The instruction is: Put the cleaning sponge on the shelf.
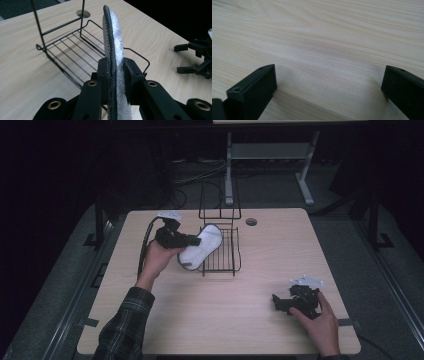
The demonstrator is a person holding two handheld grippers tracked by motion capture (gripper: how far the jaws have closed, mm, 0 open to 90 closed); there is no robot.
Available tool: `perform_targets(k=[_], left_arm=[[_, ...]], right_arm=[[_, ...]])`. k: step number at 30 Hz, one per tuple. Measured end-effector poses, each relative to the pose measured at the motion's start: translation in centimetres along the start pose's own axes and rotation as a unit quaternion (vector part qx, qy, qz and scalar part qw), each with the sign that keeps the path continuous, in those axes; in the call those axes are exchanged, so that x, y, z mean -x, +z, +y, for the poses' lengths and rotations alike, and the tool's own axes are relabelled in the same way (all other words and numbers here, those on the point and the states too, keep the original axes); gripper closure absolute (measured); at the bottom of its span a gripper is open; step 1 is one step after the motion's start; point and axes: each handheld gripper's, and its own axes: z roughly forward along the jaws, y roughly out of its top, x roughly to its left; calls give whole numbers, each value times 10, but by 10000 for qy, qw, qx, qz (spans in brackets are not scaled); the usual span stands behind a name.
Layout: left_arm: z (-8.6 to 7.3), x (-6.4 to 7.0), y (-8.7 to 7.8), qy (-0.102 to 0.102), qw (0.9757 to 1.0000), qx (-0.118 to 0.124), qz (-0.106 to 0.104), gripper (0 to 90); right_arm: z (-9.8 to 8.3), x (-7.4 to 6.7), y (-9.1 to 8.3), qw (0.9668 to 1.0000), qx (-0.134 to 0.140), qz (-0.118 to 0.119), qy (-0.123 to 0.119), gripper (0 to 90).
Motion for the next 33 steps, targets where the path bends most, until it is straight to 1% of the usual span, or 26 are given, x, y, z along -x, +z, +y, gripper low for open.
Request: perform_targets(k=[1,2,3,9,11,12,15,18,20,23,24,27,29,33], left_arm=[[2,-2,4,22,10000,-38,-29,762],[2,-2,4,22,10000,-38,-29,762],[4,-3,7,74,9999,-77,-20,762],[10,-7,21,23,10000,21,-54,762],[12,-7,28,-19,10000,3,-56,762],[12,-7,28,-19,10000,3,-56,762],[15,-10,36,-49,10000,7,-58,762],[19,-13,43,40,9999,-71,-66,762],[20,-13,46,19,9999,-70,-82,762],[18,-14,54,-122,9998,-32,-151,761],[17,-15,56,-153,9998,-22,-146,761],[15,-19,60,-126,9998,-98,-146,760],[15,-20,63,-145,9997,-109,-150,758],[15,-23,66,-157,9998,-94,-83,751]], right_arm=[[0,0,0,10000,1,1,0,0],[0,0,0,10000,1,1,0,0],[0,0,0,10000,1,0,1,0],[0,0,0,10000,2,3,-4,0],[0,0,0,10000,2,2,-2,0],[0,0,0,10000,2,2,-2,0],[0,0,0,10000,2,4,-6,0],[0,0,0,10000,4,5,-12,0],[0,0,0,10000,4,5,-12,0],[0,0,0,10000,4,5,-10,0],[0,0,0,10000,4,6,-12,0],[0,0,0,10000,5,7,-14,0],[0,0,0,10000,6,7,-16,0],[0,0,0,10000,6,10,-18,0]])
